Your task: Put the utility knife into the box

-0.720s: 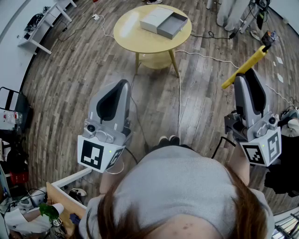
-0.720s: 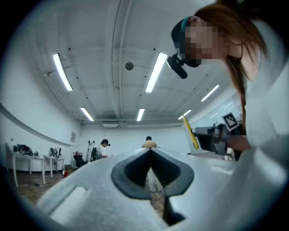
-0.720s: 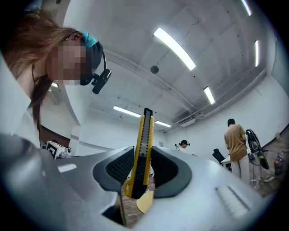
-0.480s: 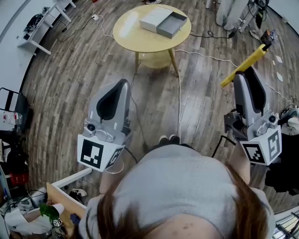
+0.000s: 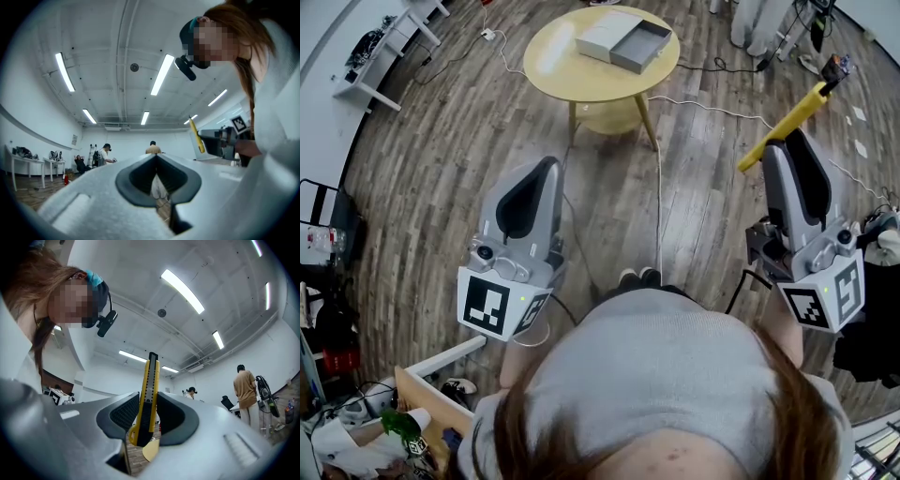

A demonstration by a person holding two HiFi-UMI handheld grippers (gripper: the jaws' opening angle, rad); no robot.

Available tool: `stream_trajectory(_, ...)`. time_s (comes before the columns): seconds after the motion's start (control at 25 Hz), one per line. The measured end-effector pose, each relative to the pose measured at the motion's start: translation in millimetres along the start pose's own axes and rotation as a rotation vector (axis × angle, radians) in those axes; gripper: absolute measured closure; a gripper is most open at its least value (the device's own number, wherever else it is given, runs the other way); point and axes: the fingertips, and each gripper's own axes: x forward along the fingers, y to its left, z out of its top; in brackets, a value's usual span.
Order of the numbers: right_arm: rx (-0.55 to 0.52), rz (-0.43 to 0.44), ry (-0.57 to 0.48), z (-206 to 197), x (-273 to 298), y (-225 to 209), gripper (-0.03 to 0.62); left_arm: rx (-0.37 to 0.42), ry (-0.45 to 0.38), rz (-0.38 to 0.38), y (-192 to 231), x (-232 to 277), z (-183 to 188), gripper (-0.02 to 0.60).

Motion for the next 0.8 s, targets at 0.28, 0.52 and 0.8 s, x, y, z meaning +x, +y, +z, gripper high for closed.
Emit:
stream_trajectory(0.28, -0.003, 0.008, -0.02, 7, -5, -6, 0.471, -0.012, 0.012, 0.021, -6, 3, -8, 0.578)
stream_trajectory(0.52, 0.013, 0.035, -0.043, 10, -10, -14, 0.473, 0.001, 0.012, 0.047, -14, 6, -11, 0.578)
stream_trajectory(0.8, 0.021, 0.037, -0.031, 1, -2, -27, 0.473, -0.009, 0.035, 0.08, -6, 6, -22, 0.578)
